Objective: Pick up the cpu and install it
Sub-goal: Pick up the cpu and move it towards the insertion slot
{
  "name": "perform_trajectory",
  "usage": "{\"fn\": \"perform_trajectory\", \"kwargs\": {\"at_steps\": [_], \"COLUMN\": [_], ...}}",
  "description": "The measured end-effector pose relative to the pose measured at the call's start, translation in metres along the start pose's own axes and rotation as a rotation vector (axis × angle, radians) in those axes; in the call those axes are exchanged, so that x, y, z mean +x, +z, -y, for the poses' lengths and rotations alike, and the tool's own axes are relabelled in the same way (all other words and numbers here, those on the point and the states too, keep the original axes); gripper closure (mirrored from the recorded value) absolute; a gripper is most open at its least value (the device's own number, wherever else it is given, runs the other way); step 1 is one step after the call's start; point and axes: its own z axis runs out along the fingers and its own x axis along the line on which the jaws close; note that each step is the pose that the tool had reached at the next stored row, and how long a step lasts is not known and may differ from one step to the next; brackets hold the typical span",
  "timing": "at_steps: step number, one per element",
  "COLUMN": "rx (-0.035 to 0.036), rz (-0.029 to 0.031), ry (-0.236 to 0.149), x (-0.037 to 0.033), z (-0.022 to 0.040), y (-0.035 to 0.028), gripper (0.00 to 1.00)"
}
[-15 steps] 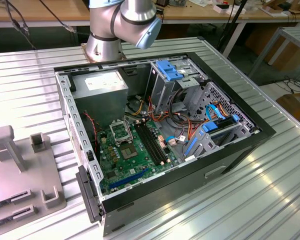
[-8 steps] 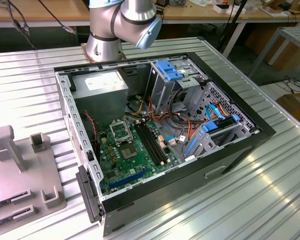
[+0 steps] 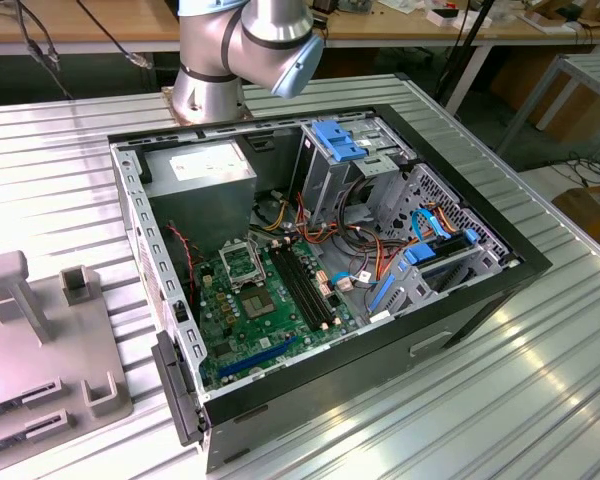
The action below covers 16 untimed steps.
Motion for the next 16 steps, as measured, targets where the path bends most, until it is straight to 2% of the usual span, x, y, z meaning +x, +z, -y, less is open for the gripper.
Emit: {"fn": "perform_trajectory", "kwargs": {"at_steps": [16], "rx": [0.0001], "rz": [0.0000], "ry": [0.000], "x": [-0.0063], "z": [0.0002], "y": [0.0001], "gripper": [0.53]}}
